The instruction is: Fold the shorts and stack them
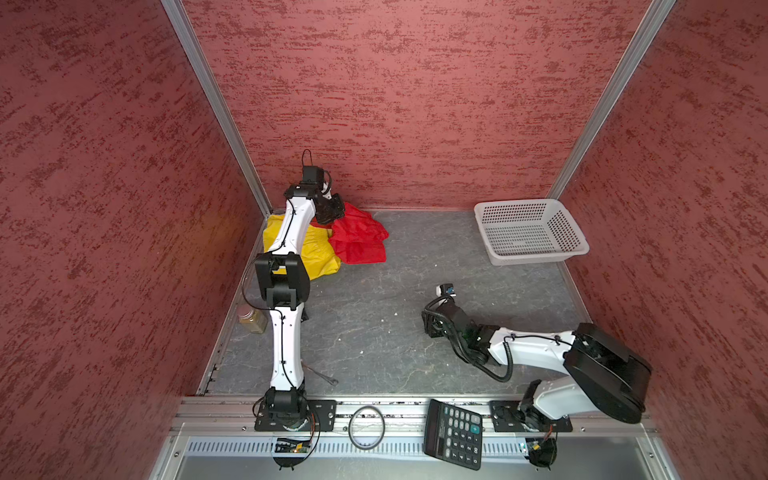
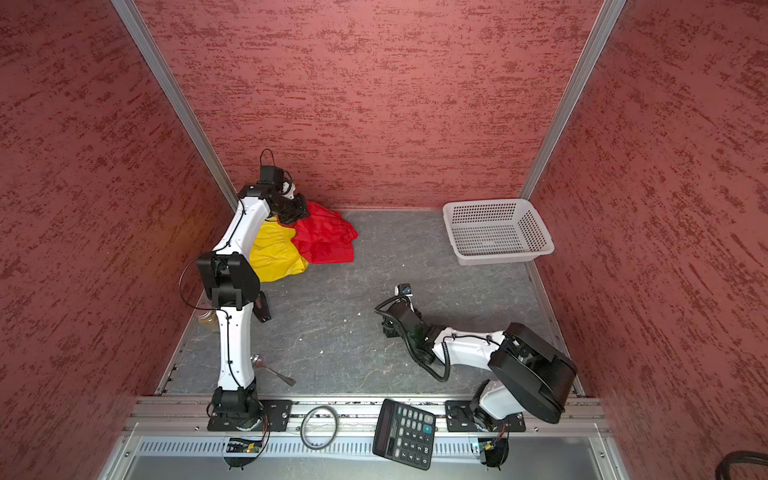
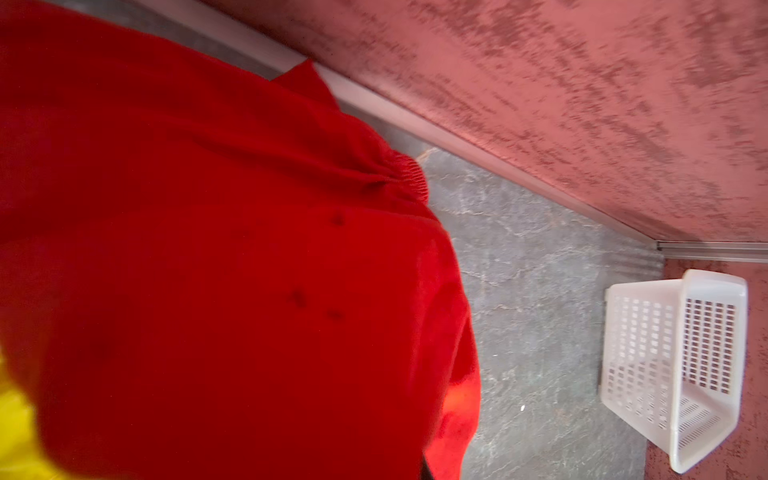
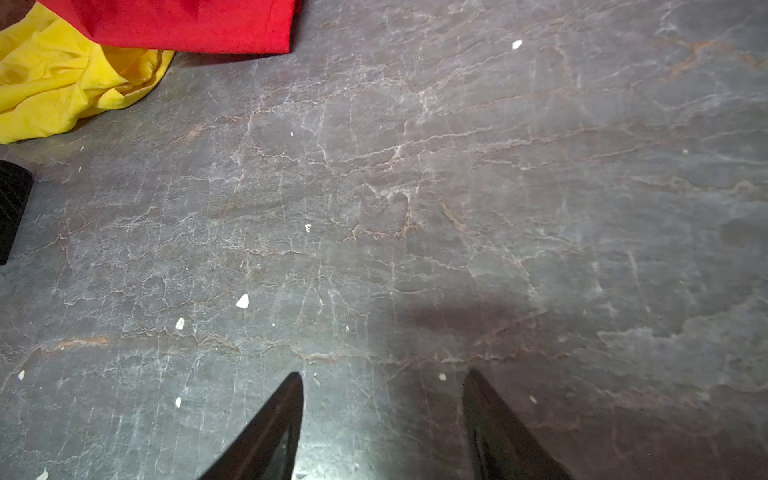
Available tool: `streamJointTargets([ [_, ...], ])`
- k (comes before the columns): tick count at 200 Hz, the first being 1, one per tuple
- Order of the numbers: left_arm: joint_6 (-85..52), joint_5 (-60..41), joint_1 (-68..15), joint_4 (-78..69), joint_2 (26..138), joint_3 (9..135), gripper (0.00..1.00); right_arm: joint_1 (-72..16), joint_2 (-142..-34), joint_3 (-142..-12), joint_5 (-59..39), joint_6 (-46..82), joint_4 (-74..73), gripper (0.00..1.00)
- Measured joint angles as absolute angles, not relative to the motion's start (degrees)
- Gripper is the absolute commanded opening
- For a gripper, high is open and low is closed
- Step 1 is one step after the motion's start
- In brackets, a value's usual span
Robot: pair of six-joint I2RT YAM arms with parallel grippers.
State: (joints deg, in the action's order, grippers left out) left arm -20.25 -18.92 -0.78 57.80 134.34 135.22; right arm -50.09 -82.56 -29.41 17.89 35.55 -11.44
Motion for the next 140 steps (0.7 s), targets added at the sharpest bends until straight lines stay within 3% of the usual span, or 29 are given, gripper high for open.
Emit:
streamJointTargets([
  [68, -20.3, -19.5, 0.3, 55.9, 128.1, 123.9, 0.0, -49.7, -90.6, -37.9, 10.8, 31.2, -10.4, 0.73],
  [107, -23.1, -22.1, -0.2, 48.4, 117.8, 104.5, 0.0, -49.5, -93.5, -45.7, 9.6, 27.3, -9.4, 0.88],
  [140, -25.6, -22.9, -1.8, 42.4, 113.4, 89.9, 0.0, -47.6, -95.0, -51.7, 8.1, 25.2, -9.2, 0.91],
])
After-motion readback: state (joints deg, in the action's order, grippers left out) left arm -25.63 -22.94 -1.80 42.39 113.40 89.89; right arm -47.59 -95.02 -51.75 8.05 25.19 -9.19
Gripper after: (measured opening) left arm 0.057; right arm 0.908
